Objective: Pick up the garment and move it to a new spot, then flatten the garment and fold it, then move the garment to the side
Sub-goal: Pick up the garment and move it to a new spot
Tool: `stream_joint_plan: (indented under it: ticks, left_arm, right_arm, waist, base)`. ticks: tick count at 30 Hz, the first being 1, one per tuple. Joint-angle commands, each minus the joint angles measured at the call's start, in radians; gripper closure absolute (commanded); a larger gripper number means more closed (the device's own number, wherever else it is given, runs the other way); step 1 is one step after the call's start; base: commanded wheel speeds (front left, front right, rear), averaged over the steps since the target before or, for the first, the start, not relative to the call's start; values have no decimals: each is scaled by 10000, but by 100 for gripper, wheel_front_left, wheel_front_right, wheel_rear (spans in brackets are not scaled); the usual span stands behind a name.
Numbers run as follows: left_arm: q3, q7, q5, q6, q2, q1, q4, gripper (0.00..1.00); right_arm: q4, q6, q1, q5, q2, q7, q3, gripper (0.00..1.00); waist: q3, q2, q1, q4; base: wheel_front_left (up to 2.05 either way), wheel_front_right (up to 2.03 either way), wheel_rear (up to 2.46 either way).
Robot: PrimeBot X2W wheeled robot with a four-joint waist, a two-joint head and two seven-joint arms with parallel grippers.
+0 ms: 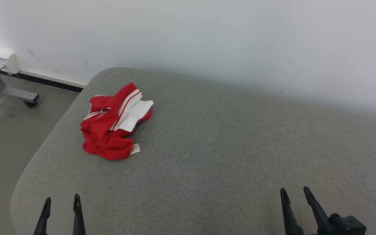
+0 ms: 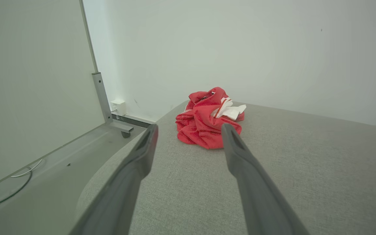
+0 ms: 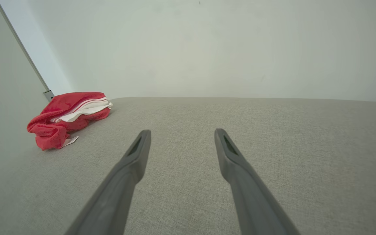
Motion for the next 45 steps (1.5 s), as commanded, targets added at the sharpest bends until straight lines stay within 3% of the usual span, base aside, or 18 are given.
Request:
stream_joint_plan:
  ticks: [1,8,23,28,36,38,45]
  left_arm:
    - [59,-32,-1,38,12,112,-10,0]
    - [374,-32,-100,165,-5,256,-168,0]
    - [599,-32,-475,196,-89,-164,-141,0]
    - [596,-32,-670,152,-72,-1178,111,0]
    - [553,165,-1097,24,407,-4441,1290,0]
    - [654,318,-1135,46,815,-5759,1663,0]
    - [912,959,-1178,162,1847,-8254,2533,0]
  right_arm:
    - [12,-26,-71,49,-36,-32,33,0]
    - [74,-27,-323,108,-174,-28,369,0]
    - [184,-27,-522,189,-375,-36,371,0]
    - [-176,-27,-802,50,-625,64,177,0]
    - [-899,-25,-1312,92,-1232,276,-516,0]
    - [-1136,-27,-1434,160,-1392,295,-790,0]
    - [-1693,-27,-1615,236,-1487,222,-1442,0]
  waist:
    - [24,0,0,1231]
    - [238,0,0,1793]
    - [432,0,0,1738]
    - [1042,0,0,962]
    - [2666,0,0,-677]
    - [3306,0,0,-1343]
    - [4532,0,0,-2680]
  base:
    - [0,0,0]
    - [0,0,0]
    - [0,0,0]
    - [0,0,0]
    - [0,0,0]
    - [0,0,0]
    - [0,0,0]
